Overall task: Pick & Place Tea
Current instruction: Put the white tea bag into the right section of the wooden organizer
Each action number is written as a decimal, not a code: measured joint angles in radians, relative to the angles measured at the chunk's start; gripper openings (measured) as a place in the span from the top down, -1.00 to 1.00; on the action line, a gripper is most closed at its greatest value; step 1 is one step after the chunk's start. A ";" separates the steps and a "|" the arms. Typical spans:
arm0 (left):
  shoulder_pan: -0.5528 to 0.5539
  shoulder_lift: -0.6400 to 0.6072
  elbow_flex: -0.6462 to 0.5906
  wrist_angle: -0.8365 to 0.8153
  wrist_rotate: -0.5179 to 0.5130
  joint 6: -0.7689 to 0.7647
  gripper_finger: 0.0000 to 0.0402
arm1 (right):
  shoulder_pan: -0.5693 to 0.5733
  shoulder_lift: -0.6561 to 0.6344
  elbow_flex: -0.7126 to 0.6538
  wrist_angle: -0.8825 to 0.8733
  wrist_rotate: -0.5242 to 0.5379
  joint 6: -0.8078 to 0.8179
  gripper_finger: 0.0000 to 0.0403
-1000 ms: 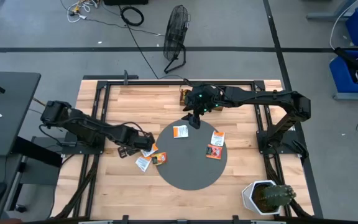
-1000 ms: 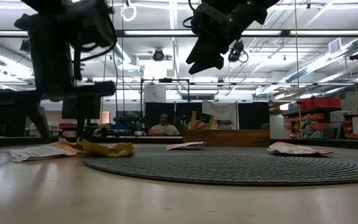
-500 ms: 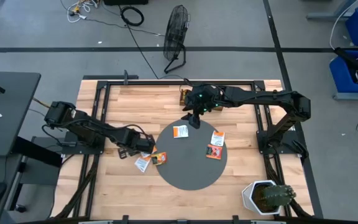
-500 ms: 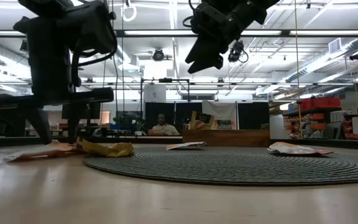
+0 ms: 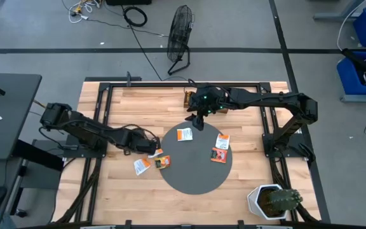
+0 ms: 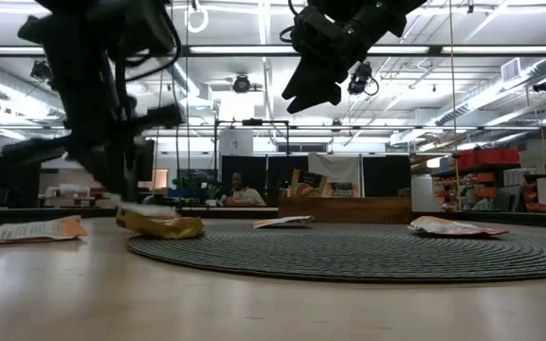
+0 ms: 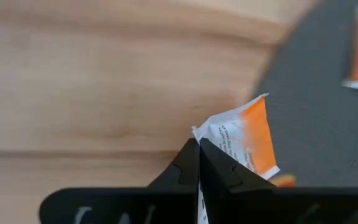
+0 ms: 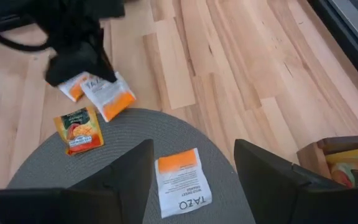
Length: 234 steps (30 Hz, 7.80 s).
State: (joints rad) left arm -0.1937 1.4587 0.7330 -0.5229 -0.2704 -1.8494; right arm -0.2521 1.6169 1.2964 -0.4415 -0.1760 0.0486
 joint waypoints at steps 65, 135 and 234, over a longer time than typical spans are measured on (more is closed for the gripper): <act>0.198 -0.243 0.323 0.177 -0.175 1.449 0.55 | -0.074 0.094 0.002 0.218 -0.487 0.282 0.97; 0.247 -0.359 0.323 0.496 -0.080 1.475 0.98 | -0.153 -0.176 0.002 0.542 -0.280 0.230 0.32; 0.320 -0.294 0.323 0.317 0.107 1.598 0.66 | -0.414 -0.525 -0.649 0.168 0.072 -0.207 1.00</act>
State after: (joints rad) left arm 0.1261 1.1648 1.0557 -0.2062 -0.1635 -0.2511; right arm -0.6656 1.0921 0.6476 -0.2740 -0.1036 -0.1580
